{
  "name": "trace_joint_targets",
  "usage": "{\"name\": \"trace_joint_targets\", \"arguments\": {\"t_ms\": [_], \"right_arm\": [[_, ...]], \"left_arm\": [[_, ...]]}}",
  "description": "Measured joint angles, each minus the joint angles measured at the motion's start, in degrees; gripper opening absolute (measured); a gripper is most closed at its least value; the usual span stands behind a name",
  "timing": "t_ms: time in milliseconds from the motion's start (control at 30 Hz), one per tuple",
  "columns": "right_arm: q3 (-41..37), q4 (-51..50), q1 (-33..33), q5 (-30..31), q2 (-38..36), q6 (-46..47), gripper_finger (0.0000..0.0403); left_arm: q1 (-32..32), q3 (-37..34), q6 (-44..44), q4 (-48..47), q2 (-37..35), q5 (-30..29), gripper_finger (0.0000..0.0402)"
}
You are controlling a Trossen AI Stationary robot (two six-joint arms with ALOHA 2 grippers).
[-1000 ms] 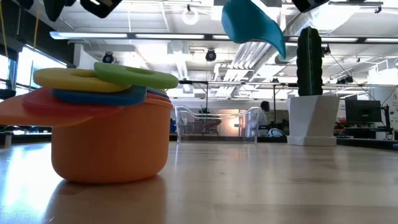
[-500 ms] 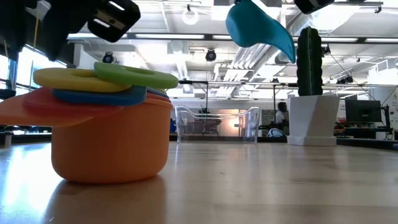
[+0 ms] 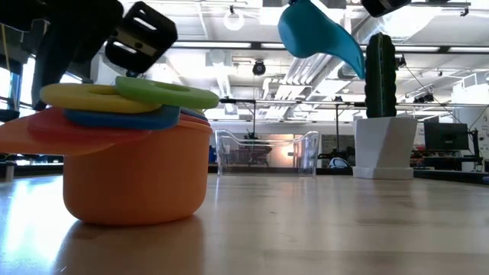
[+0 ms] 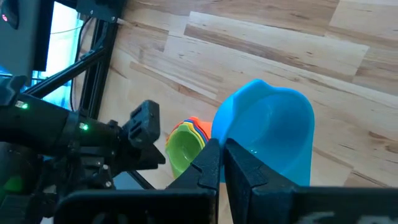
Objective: Nest measuring cups in basket
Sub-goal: Stack the light blue measuring cup on top of the green measuring cup
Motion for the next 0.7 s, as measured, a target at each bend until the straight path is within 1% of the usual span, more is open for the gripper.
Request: {"name": "trace_joint_targets", "arguments": {"t_ms": [67,333,500,600,700], "right_arm": [[0.0,-0.4,0.0,0.0,0.0,0.0,0.0],[0.0,-0.8,0.0,0.0,0.0,0.2,0.0],[0.0,-0.4,0.0,0.5,0.0,0.2,0.0],[0.0,-0.3,0.0,0.6,0.0,0.2,0.0],[0.0,-0.1,0.0,0.6,0.0,0.2,0.0]], "left_arm": [[0.3,0.1,0.0,2.0,1.0,1.3,0.0078],[0.5,0.0,-0.8,4.1,4.0,1.4,0.0078],[0.7,0.0,-1.1,5.4,4.2,0.2,0.0078],[0.9,0.0,-1.6,6.1,4.2,-2.1,0.0078],[1.6,0.0,-2.6,6.6,4.2,-3.3,0.0078]]}}
